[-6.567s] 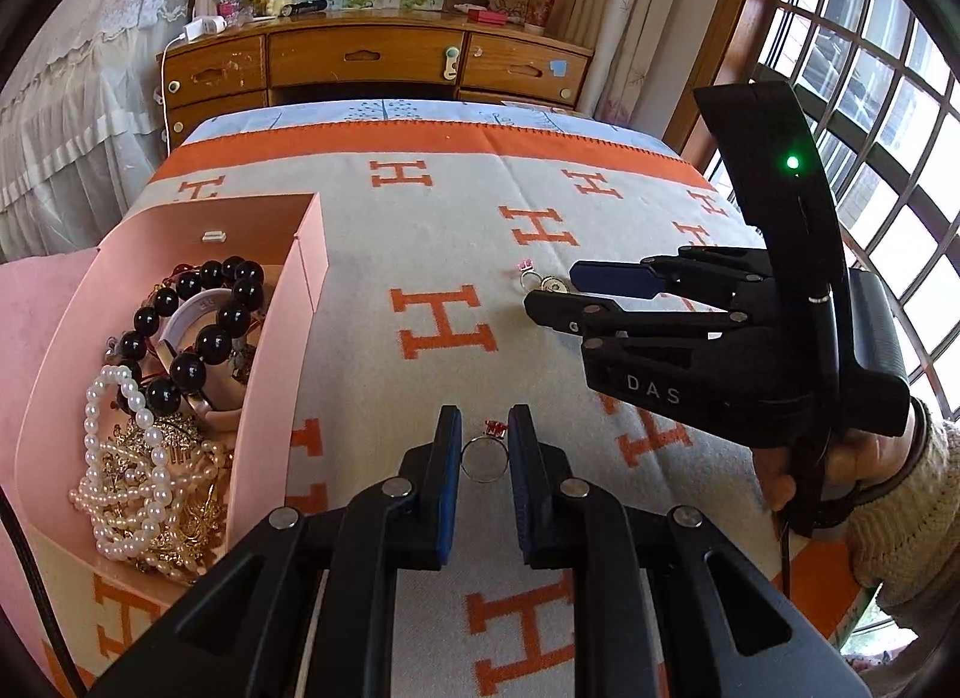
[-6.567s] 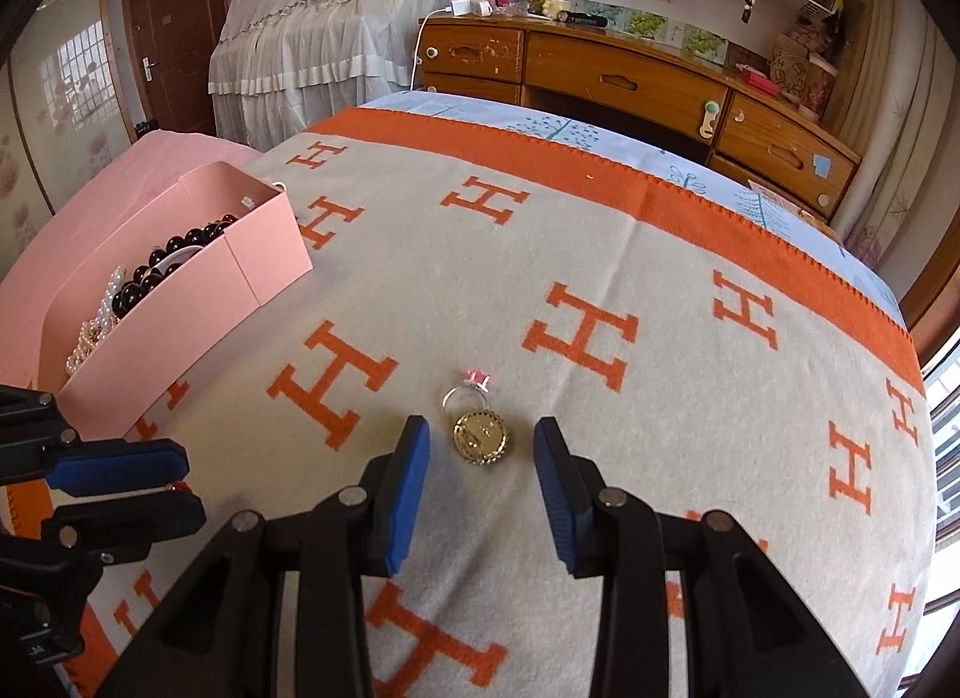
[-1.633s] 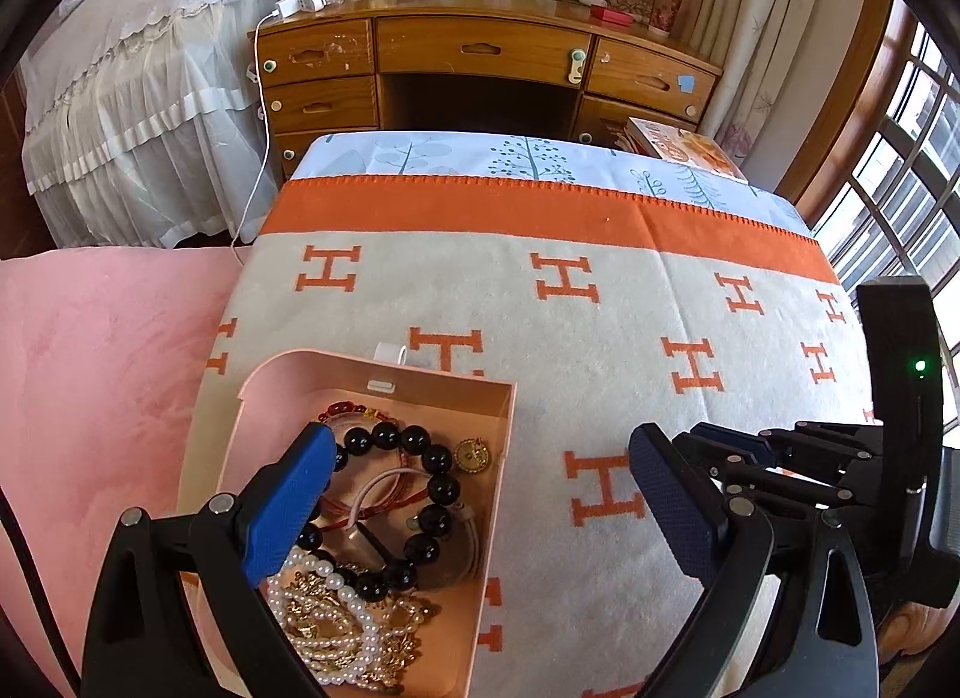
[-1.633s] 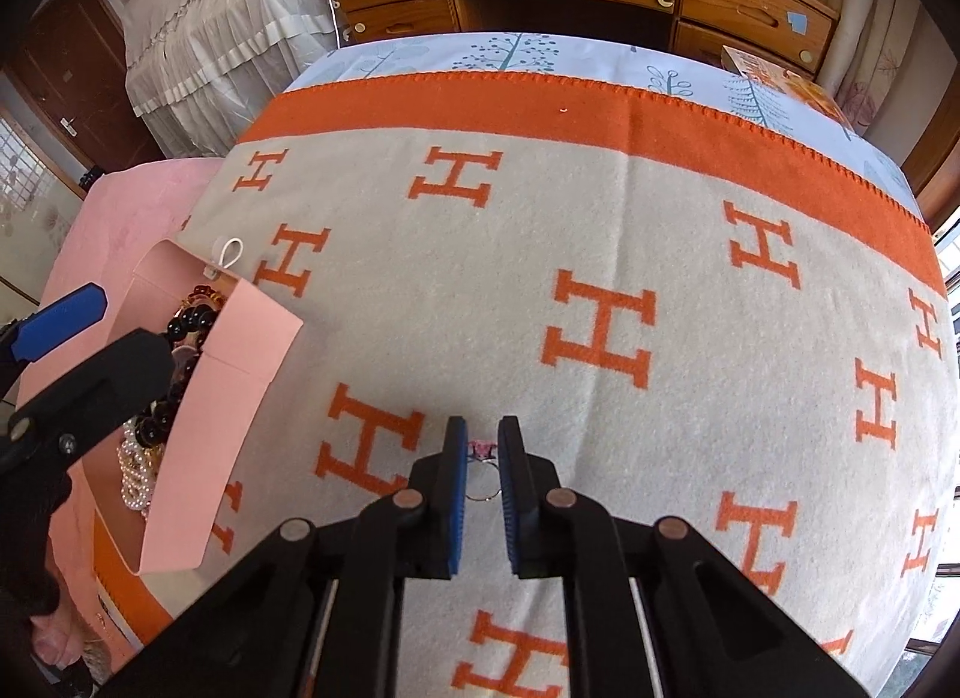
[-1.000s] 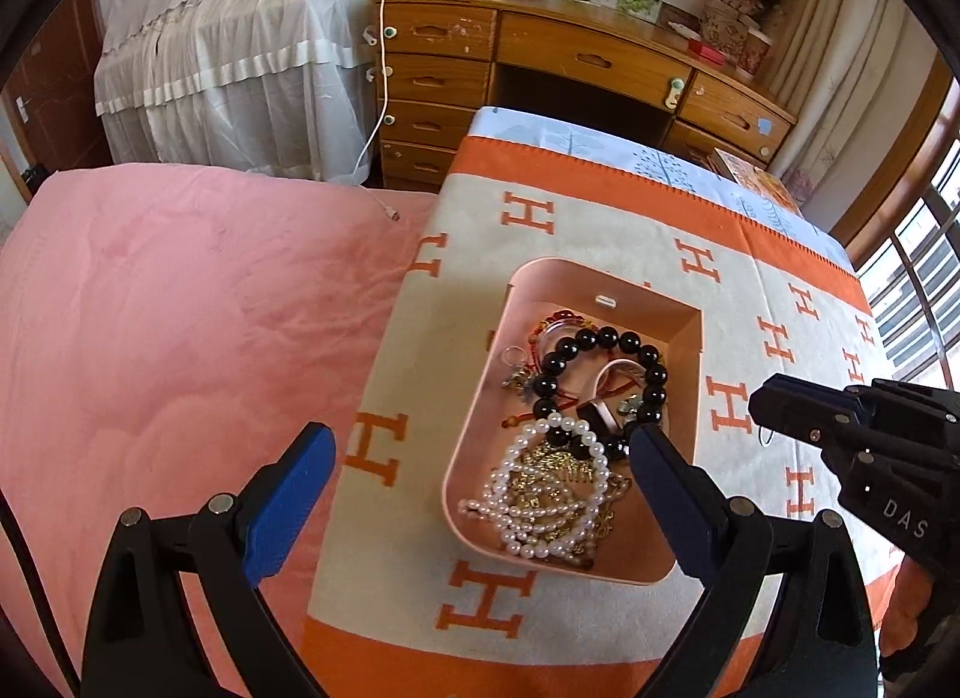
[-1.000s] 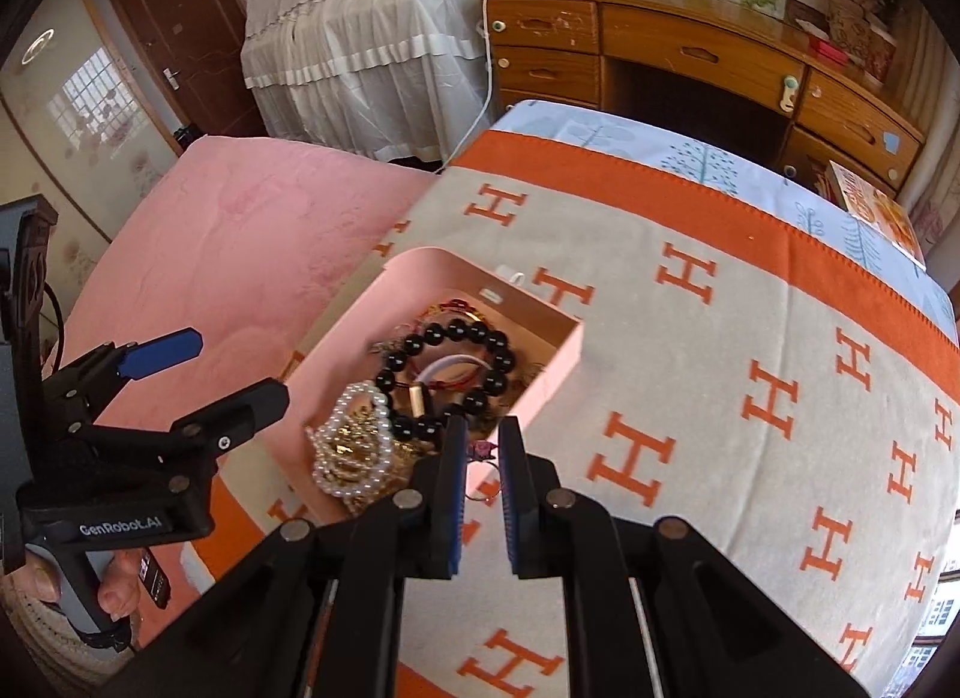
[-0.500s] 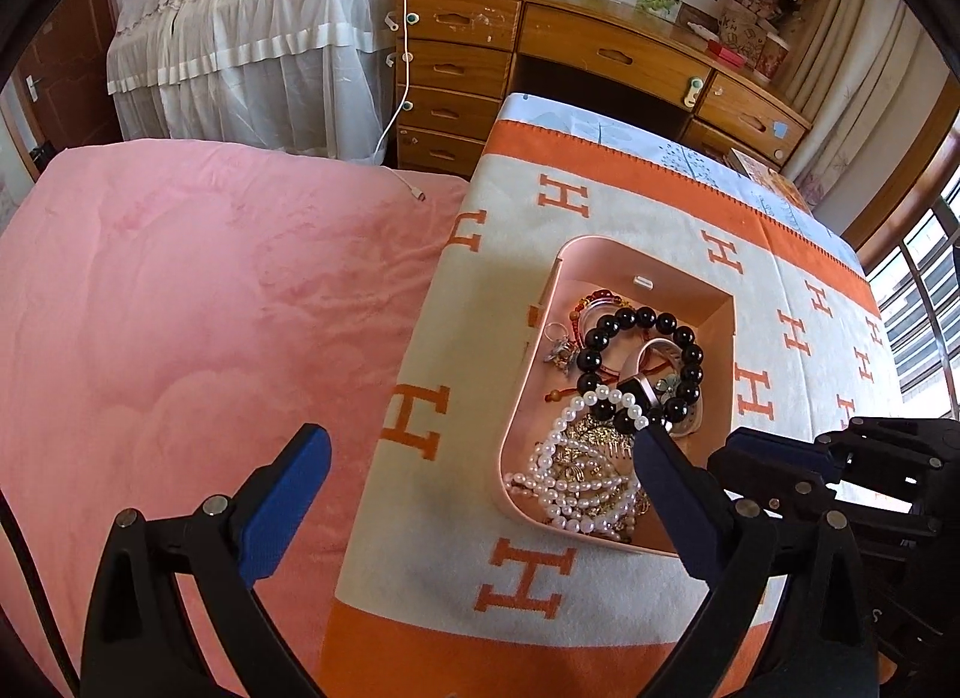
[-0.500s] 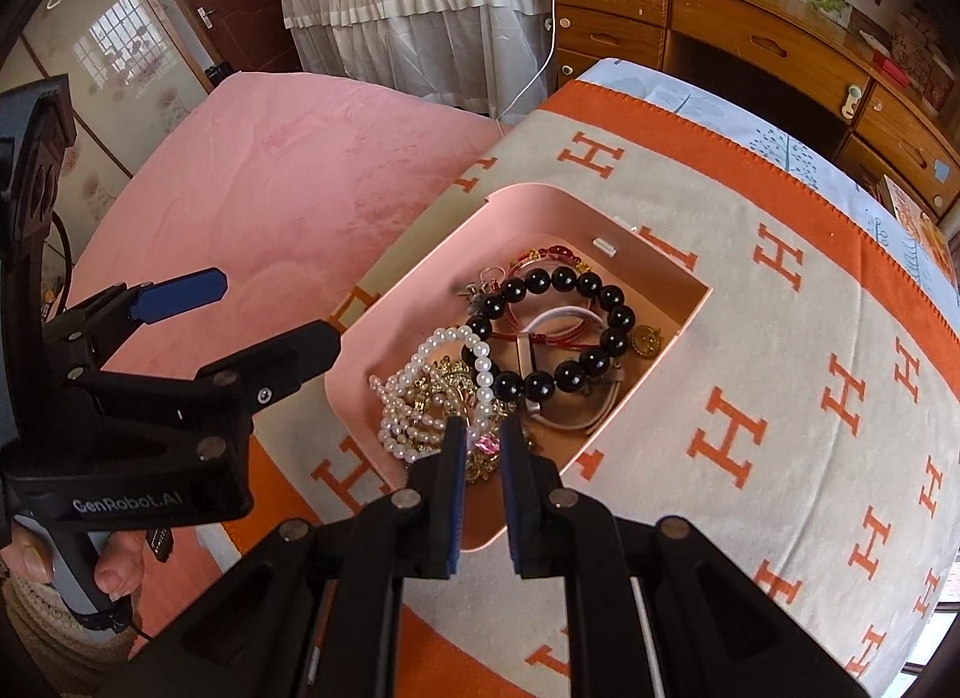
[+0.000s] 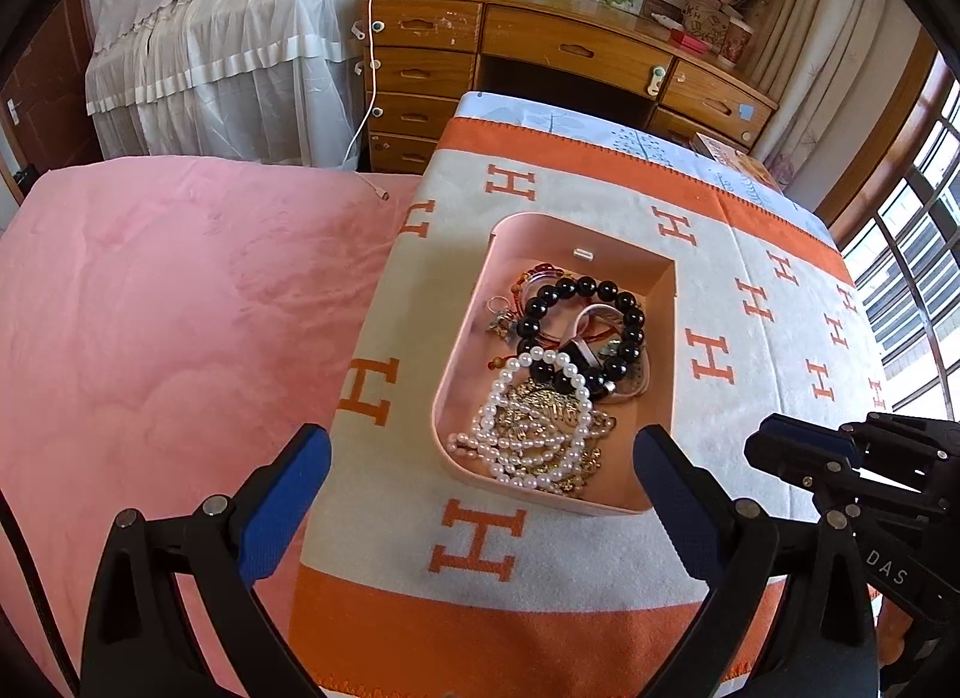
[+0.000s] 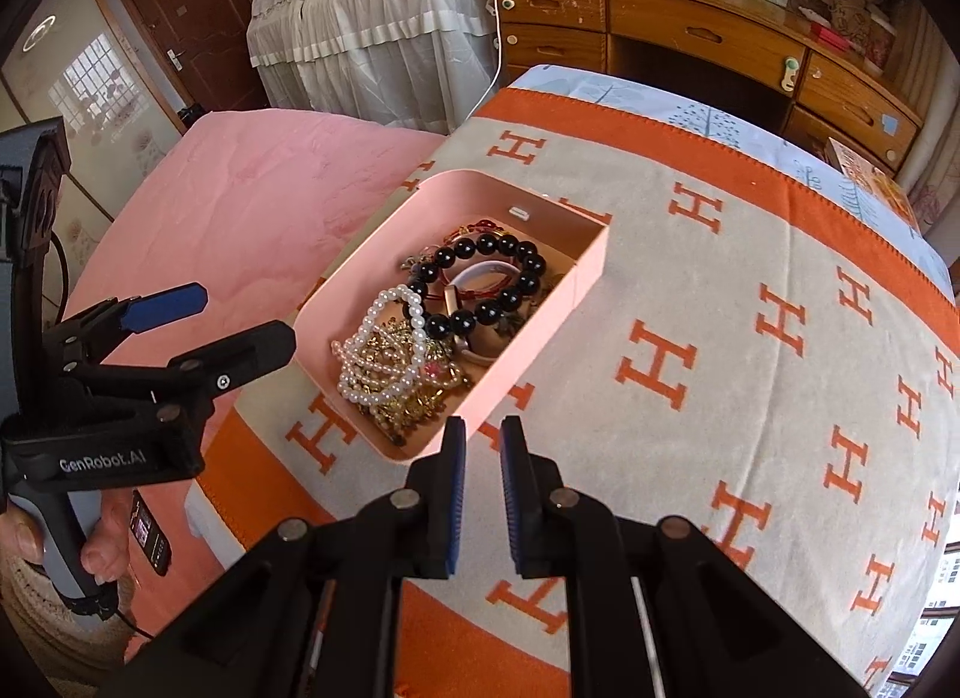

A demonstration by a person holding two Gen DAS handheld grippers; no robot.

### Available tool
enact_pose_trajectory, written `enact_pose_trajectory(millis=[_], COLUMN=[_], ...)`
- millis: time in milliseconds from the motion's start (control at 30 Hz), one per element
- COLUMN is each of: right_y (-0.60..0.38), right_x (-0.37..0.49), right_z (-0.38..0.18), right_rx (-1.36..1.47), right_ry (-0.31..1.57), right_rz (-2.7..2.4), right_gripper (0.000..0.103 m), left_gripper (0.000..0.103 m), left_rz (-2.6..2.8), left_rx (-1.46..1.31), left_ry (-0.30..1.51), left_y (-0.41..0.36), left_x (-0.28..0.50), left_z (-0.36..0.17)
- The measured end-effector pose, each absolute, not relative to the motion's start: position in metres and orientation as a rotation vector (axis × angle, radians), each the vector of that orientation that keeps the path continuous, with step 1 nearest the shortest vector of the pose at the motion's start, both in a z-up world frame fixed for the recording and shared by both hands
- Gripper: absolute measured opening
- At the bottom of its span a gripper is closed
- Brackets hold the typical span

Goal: Organize jewelry

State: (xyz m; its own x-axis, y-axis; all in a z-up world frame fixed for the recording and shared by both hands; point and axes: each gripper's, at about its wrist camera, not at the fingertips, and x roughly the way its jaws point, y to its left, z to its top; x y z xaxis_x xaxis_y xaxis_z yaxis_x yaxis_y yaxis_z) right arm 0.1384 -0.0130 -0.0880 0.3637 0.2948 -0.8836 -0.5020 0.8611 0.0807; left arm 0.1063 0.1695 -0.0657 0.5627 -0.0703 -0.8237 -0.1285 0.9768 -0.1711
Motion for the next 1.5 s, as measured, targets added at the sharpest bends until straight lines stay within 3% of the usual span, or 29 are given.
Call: enact_pose_trajectory(millis=[433, 500, 567, 633, 1033, 1500], right_y=[-0.097, -0.109, -0.120, -0.131, -0.174, -0.176], right_x=[0.077, 0.064, 0.048, 0.029, -0.029, -0.045], right_z=[-0.066, -0.061, -0.056, -0.051, -0.049, -0.059], right_rx=[-0.088, -0.064, -0.048, -0.038, 0.029, -0.003], right_ry=[0.930, 0.897, 0.848, 0.781, 0.621, 0.572], right_rz=[0.381, 0.360, 0.330, 0.295, 0.180, 0.163], right_gripper=[0.012, 0.019, 0.044, 0.048, 0.049, 0.049], left_gripper=[0.100, 0.100, 0.100, 0.100, 0.102, 0.102], left_rz=[-0.120, -0.124, -0.112, -0.105, 0.002, 0.053], left_rx=[-0.132, -0.121, -0.110, -0.113, -0.075, -0.087], left_ry=[0.894, 0.868, 0.841, 0.816, 0.659, 0.640], left_y=[0.076, 0.061, 0.048, 0.037, -0.007, -0.013], left_x=[0.051, 0.038, 0.025, 0.014, -0.037, -0.047], left_z=[-0.049, -0.045, -0.041, -0.036, -0.017, -0.027])
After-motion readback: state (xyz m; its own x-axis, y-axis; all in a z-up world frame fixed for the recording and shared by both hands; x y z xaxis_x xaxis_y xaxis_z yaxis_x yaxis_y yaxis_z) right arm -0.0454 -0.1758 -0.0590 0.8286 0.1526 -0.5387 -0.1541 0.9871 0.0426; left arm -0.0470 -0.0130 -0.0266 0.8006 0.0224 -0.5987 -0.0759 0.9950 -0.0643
